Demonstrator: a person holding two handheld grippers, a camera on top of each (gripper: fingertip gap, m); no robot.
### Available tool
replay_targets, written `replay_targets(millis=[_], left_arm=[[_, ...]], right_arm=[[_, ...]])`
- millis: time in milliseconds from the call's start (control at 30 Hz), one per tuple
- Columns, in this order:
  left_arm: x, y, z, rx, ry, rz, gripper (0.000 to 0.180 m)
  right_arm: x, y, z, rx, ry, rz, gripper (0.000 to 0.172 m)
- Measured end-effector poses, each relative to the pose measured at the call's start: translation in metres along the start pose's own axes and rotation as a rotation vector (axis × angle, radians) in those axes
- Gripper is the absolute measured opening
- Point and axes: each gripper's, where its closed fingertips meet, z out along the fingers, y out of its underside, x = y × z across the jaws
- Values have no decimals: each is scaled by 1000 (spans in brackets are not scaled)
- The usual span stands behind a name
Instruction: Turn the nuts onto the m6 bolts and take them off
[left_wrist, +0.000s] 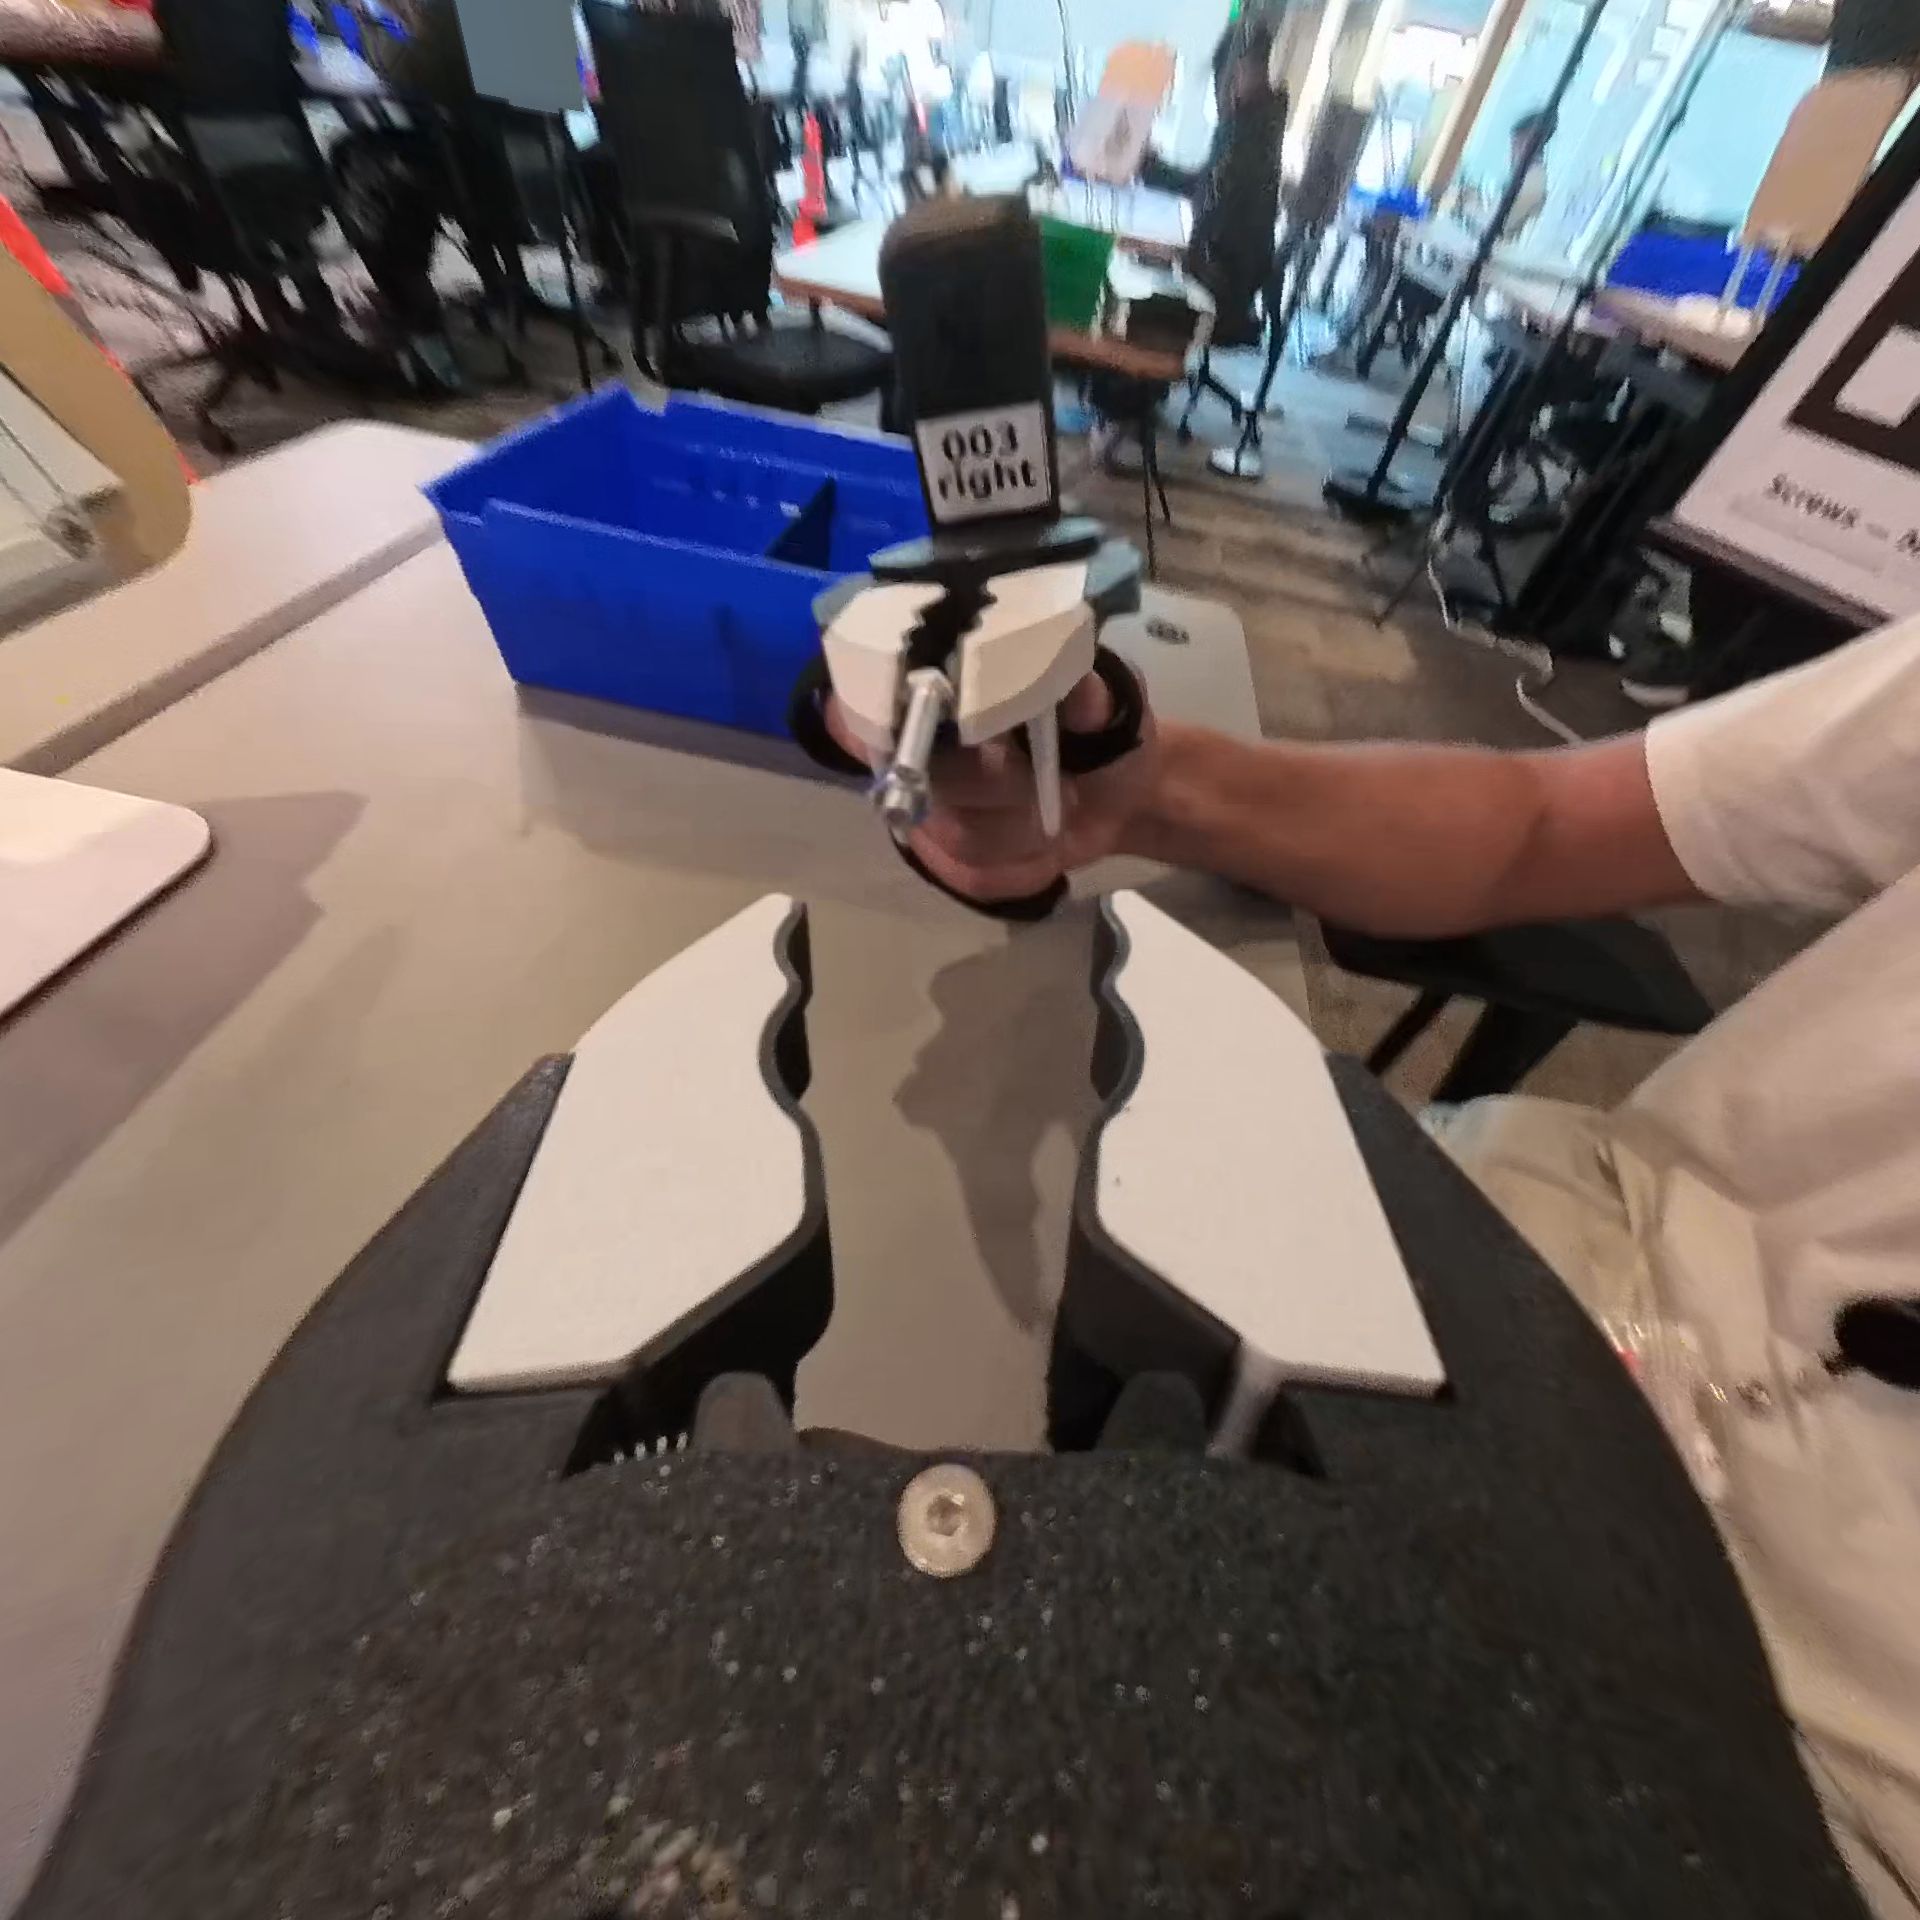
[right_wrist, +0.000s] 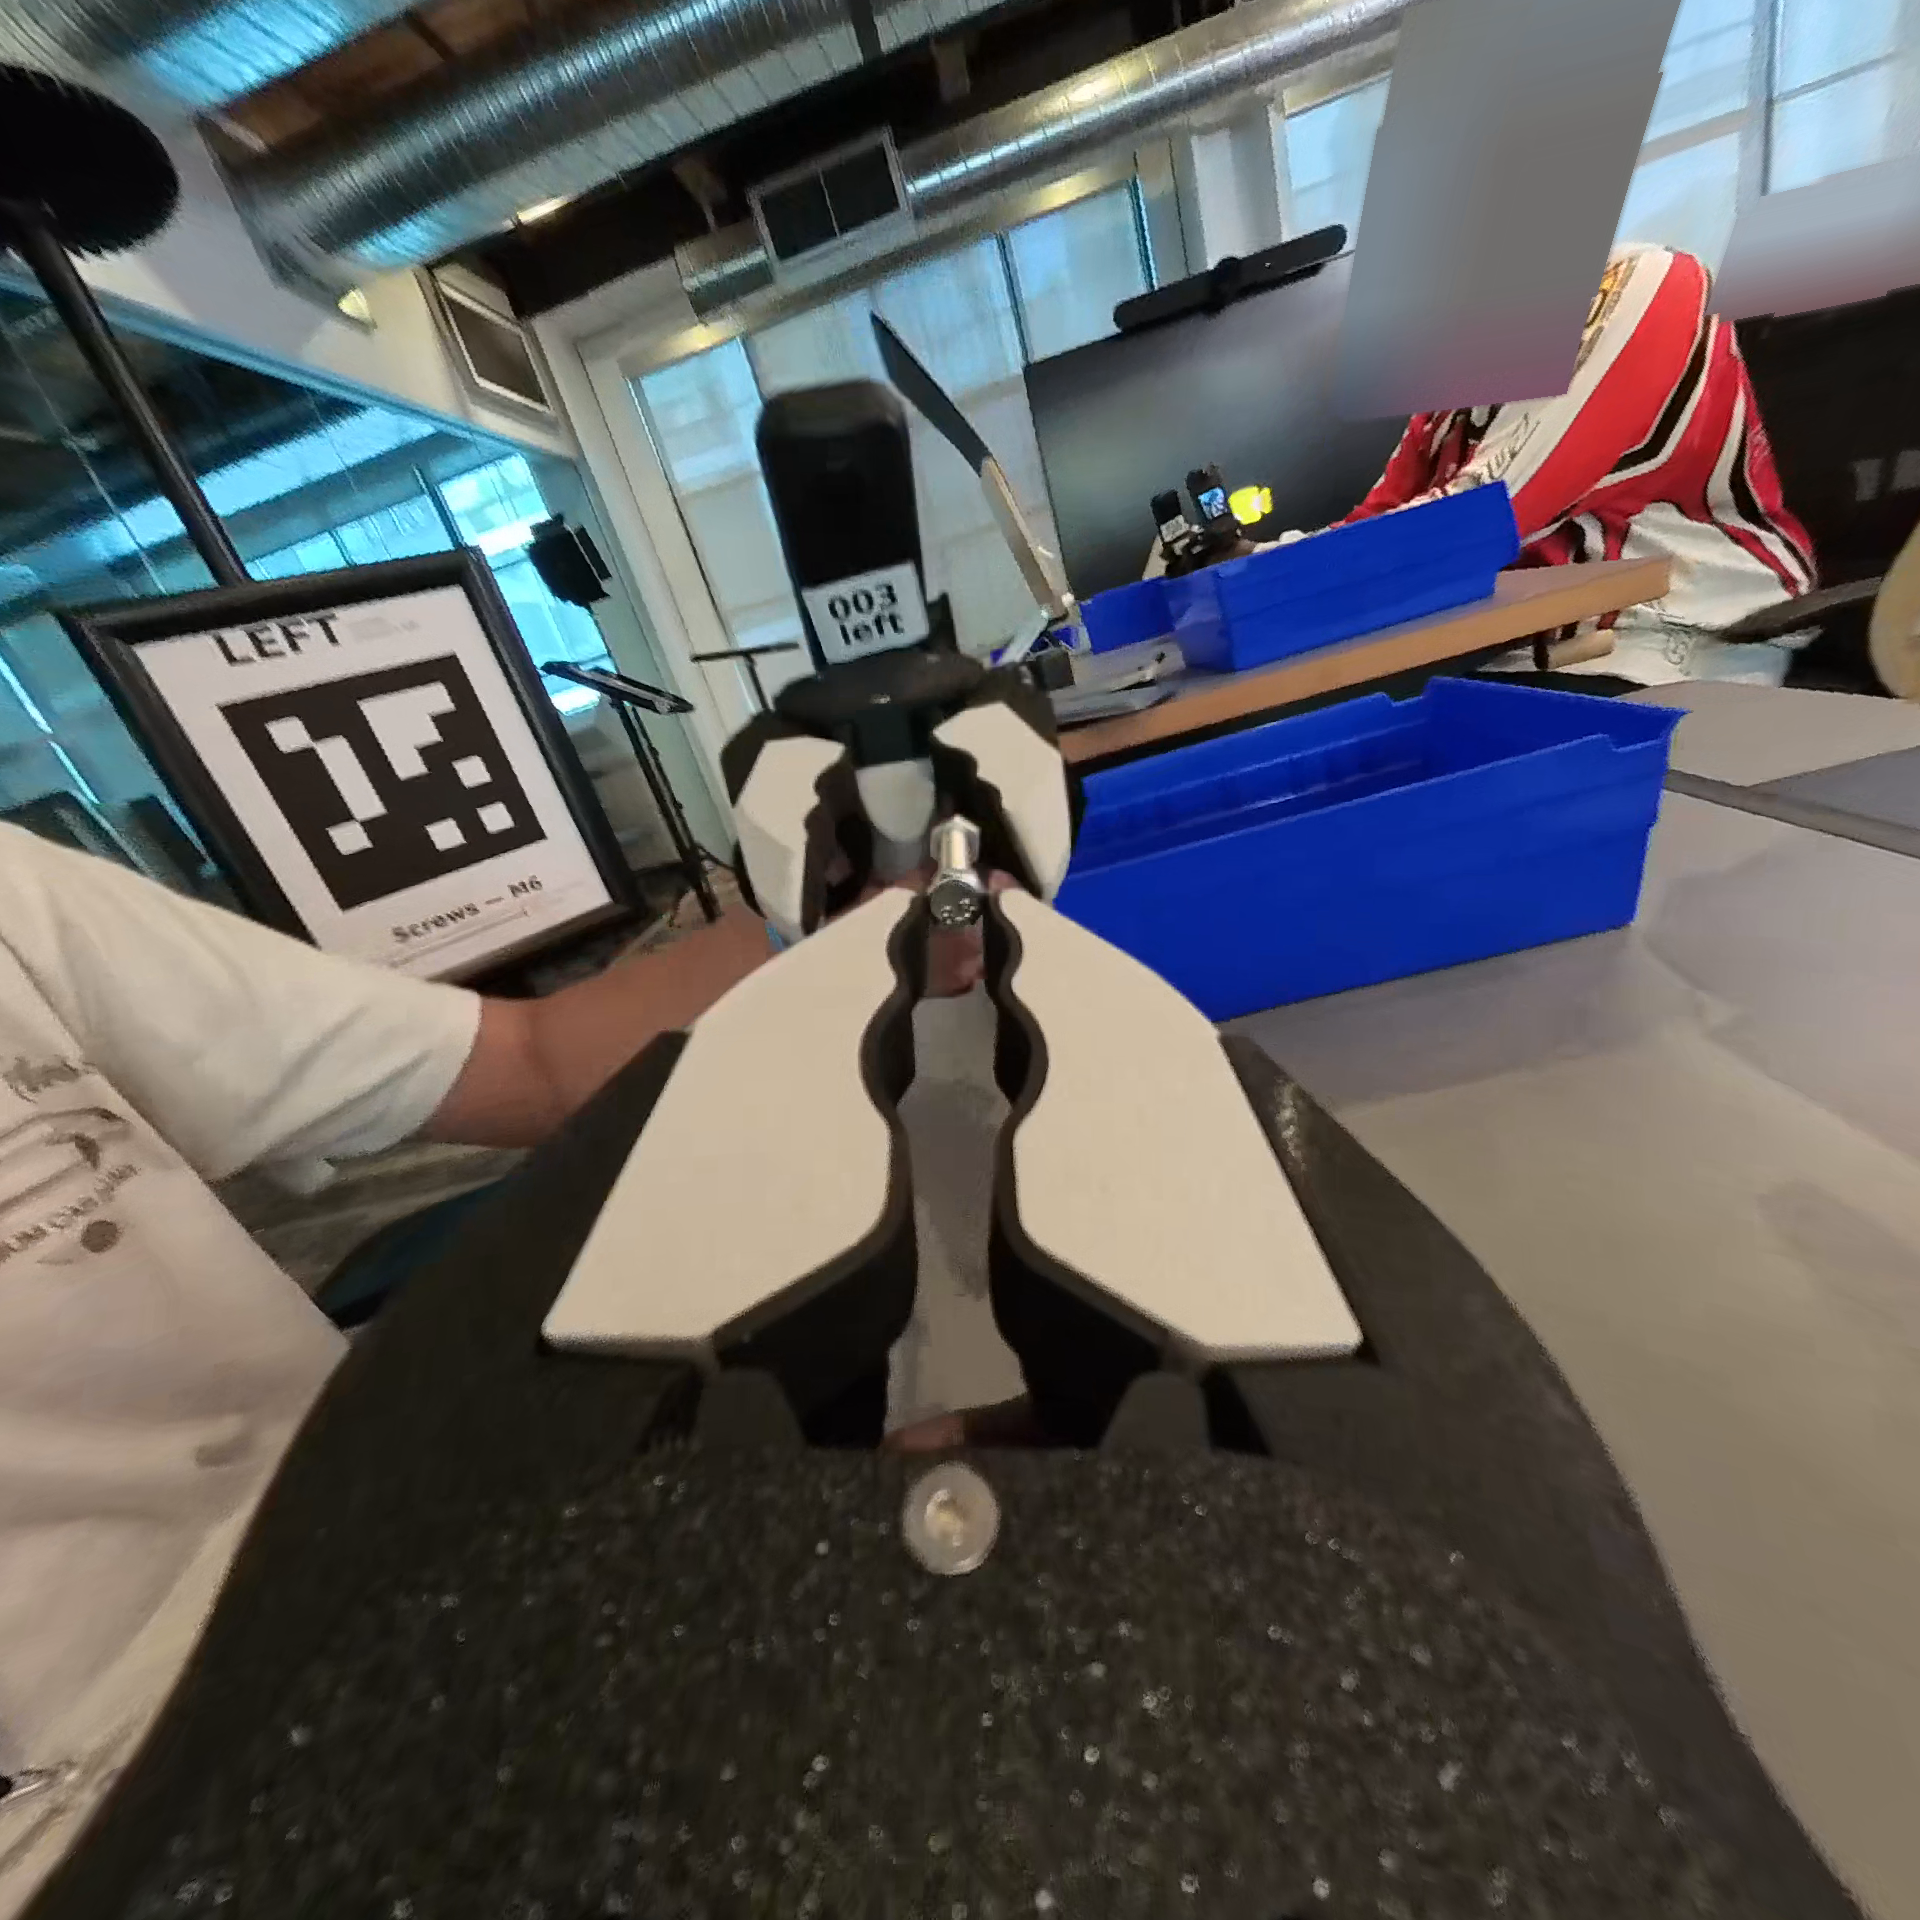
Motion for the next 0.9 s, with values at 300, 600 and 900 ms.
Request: replay_targets(millis=[300,600,900], left_arm=[[13,-19,-1,215,57,61,43],[2,2,10,142,34,52,43],[6,-12,3,194,52,47,45]], right_arm=[[0,9,7,-45,-19,31,10],[0,7,5,-31,-28,50,10],[1,14,7,-67,-13,43,10]])
